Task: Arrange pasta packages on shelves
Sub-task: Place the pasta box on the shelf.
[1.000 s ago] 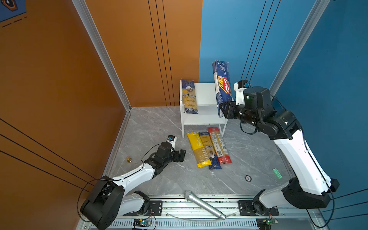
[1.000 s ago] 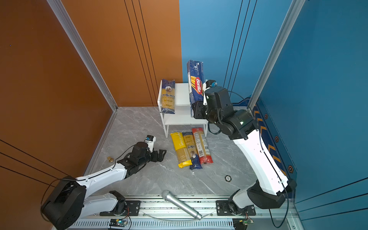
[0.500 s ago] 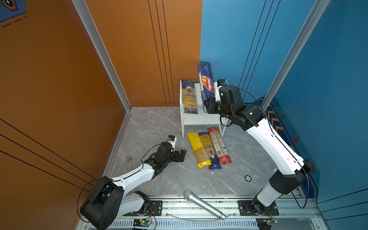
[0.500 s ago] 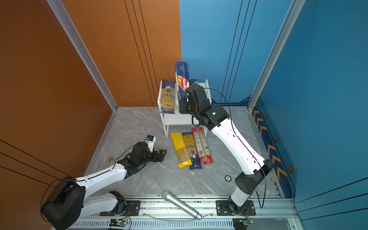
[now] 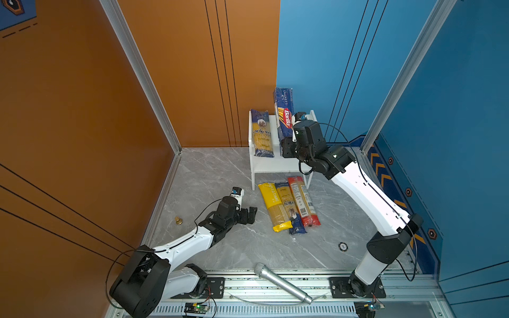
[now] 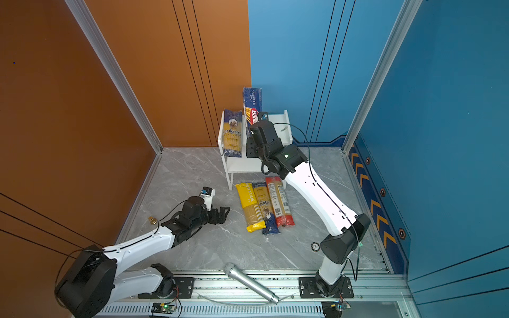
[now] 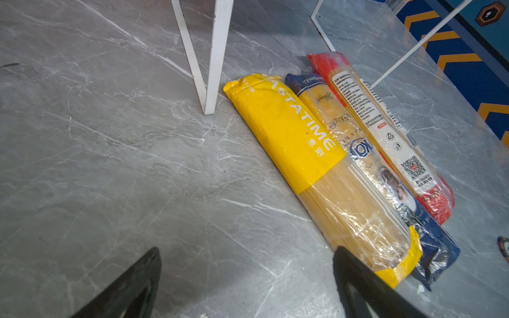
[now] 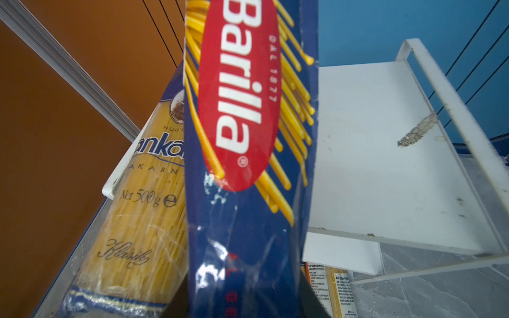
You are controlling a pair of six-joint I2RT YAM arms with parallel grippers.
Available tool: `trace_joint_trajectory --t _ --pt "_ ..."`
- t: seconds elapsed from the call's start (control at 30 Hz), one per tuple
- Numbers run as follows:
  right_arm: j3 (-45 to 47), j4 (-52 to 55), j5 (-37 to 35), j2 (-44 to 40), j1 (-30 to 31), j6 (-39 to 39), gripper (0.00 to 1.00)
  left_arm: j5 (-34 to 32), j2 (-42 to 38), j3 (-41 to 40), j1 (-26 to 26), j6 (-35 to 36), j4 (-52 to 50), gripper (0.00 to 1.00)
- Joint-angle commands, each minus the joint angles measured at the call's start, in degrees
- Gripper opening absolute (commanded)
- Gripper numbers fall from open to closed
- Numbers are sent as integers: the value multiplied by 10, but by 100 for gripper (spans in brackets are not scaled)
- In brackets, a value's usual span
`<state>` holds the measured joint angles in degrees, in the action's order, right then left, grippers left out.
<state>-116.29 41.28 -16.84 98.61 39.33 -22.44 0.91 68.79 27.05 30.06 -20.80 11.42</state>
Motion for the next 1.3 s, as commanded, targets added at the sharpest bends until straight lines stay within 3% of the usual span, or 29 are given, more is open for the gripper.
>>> trace_joint_trajectory --t 0.0,0.97,1.27 --pt "-9 -102 -33 -9 -1 13 0 -11 -2 10 5 9 -10 98" --pt "12 -116 -44 12 -11 -6 0 -12 -6 8 6 8 -11 98" --pt "18 -116 -45 16 -13 -9 8 -13 -6 7 6 8 -12 98"
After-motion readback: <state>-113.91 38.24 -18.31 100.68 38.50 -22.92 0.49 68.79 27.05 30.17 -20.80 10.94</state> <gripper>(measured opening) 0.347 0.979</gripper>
